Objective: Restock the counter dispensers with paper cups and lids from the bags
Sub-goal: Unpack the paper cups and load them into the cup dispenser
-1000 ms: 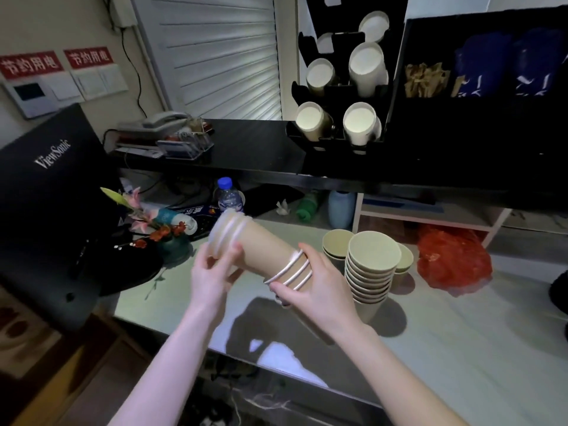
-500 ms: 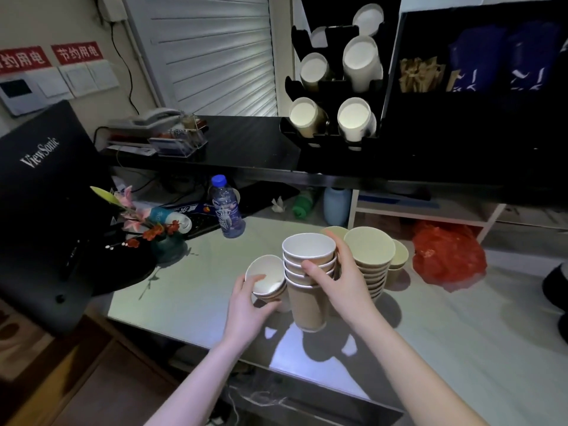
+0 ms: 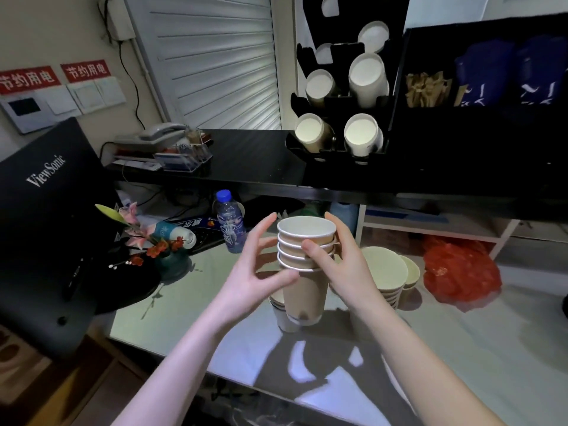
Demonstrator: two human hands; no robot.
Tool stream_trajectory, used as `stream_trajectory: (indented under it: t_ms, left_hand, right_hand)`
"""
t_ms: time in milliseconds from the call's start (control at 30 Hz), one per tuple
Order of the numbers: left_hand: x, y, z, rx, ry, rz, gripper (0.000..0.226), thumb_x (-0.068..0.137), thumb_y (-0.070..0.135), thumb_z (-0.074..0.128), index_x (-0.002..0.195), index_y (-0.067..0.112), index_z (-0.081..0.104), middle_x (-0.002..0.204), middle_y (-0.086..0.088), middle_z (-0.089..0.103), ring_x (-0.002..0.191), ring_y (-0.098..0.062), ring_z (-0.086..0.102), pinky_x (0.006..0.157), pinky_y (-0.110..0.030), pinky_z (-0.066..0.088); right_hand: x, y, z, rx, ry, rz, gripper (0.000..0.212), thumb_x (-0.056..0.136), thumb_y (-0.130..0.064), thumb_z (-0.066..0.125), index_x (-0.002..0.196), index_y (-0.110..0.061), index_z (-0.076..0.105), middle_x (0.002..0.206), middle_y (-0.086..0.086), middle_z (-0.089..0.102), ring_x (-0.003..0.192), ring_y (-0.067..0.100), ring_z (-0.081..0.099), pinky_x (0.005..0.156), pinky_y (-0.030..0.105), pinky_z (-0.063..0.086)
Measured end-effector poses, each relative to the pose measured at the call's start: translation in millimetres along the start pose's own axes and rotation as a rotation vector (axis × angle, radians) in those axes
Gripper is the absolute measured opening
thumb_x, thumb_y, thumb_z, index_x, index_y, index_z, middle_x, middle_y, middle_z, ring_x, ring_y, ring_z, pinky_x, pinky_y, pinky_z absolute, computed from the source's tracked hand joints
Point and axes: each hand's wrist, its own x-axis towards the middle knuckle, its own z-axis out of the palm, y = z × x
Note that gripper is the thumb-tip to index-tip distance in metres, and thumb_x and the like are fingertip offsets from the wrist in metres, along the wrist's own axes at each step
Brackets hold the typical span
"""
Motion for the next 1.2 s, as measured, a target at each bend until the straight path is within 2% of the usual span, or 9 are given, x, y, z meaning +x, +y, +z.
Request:
stream_trajectory:
  t_ms: [133, 300, 433, 533, 633, 700, 867, 1000, 1200]
  left_hand:
    - [35.3, 25.1, -11.3, 0.024, 0.119, 0.071, 0.075, 0.075, 0.020, 0.083, 0.134, 0.041, 0.043, 0.120, 0.006, 0.062, 0.104, -0.008, 0.065, 0.083, -0.031, 0.057]
    - [100.2, 46.8, -21.7, -0.474, 0.350, 0.009, 0.053, 0.078, 0.029, 0.074, 0.123, 0.035, 0.045, 0.116, -0.008, 0.064, 0.098, -0.013, 0.069, 0.072, -0.043, 0.060]
    - [160.8, 67.0, -27.6, -0.577, 0.180, 0.017, 0.041, 0.090, 0.032, 0.061, 0.127, 0.028, 0.043, 0.115, -0.008, 0.065, 0.100, -0.018, 0.070, 0.073, -0.040, 0.060]
    - [212.5, 70.8, -47.4, -0.382, 0.148, 0.161, 0.043, 0.091, 0.036, 0.061, 0.131, 0.031, 0.048, 0.121, -0.002, 0.065, 0.108, -0.011, 0.065, 0.089, -0.038, 0.056]
    - [265.0, 75.6, -68.2, -0.086, 0.212, 0.313, 0.047, 0.088, 0.034, 0.069, 0.131, 0.037, 0.051, 0.124, 0.013, 0.061, 0.113, 0.003, 0.056, 0.091, -0.017, 0.048]
    - [299.4, 81.6, -76.2, 0.066, 0.218, 0.392, 0.055, 0.086, 0.033, 0.070, 0.137, 0.034, 0.047, 0.132, 0.016, 0.052, 0.120, 0.006, 0.048, 0.096, -0.015, 0.043]
    - [382.4, 90.7, -81.6, 0.309, 0.069, 0.462, 0.096, 0.076, 0.039, 0.078, 0.152, 0.030, 0.020, 0.156, 0.013, 0.024, 0.142, -0.006, 0.020, 0.109, -0.020, 0.017]
    - [418.9, 77.7, -78.3, 0.311, -0.026, 0.508, 0.102, 0.064, 0.039, 0.084, 0.147, 0.033, 0.025, 0.142, 0.016, 0.034, 0.135, -0.007, 0.032, 0.102, -0.015, 0.025]
    - [435.3, 55.0, -78.1, 0.176, -0.053, 0.561, 0.098, 0.059, 0.041, 0.083, 0.134, 0.056, 0.022, 0.130, 0.034, 0.032, 0.122, 0.006, 0.039, 0.092, -0.008, 0.032]
  right_hand:
    - [22.5, -18.0, -5.4, 0.057, -0.036, -0.050, 0.078, 0.072, -0.056, 0.068, 0.140, -0.042, 0.032, 0.140, -0.014, 0.045, 0.121, -0.007, 0.047, 0.094, 0.012, 0.044]
    - [35.6, -35.1, -8.5, -0.290, 0.098, -0.305, 0.080, 0.067, -0.036, 0.083, 0.134, -0.048, 0.041, 0.135, -0.020, 0.043, 0.127, 0.003, 0.045, 0.099, 0.033, 0.046]
    - [71.7, -65.4, -7.5, -0.340, 0.394, -0.485, 0.078, 0.069, -0.017, 0.084, 0.125, -0.053, 0.043, 0.126, -0.026, 0.046, 0.120, 0.002, 0.048, 0.088, 0.015, 0.047]
    - [113.7, -97.7, -22.8, -0.378, 0.540, -0.574, 0.070, 0.070, -0.011, 0.082, 0.124, -0.043, 0.051, 0.125, -0.017, 0.048, 0.117, 0.002, 0.049, 0.082, 0.007, 0.045]
    - [164.9, -137.9, -43.6, -0.537, 0.630, -0.665, 0.066, 0.071, -0.013, 0.081, 0.127, -0.036, 0.054, 0.121, -0.009, 0.043, 0.114, -0.003, 0.045, 0.083, 0.008, 0.045]
    - [200.1, -163.8, -53.3, -0.605, 0.644, -0.678, 0.066, 0.073, -0.014, 0.080, 0.129, -0.035, 0.053, 0.117, -0.007, 0.045, 0.107, -0.008, 0.045, 0.082, 0.002, 0.040]
    - [282.4, -213.7, -58.9, -0.885, 0.564, -0.618, 0.061, 0.076, -0.019, 0.075, 0.131, -0.032, 0.051, 0.121, -0.004, 0.047, 0.105, 0.004, 0.045, 0.083, 0.010, 0.037]
    - [337.3, -224.0, -55.3, -1.166, 0.435, -0.498, 0.063, 0.080, -0.027, 0.069, 0.138, -0.035, 0.044, 0.129, -0.003, 0.042, 0.109, 0.021, 0.051, 0.090, 0.034, 0.046]
    - [391.6, -197.4, -46.1, -1.493, 0.220, -0.381, 0.058, 0.079, -0.035, 0.072, 0.131, -0.031, 0.046, 0.125, -0.002, 0.041, 0.096, 0.025, 0.058, 0.078, 0.036, 0.051]
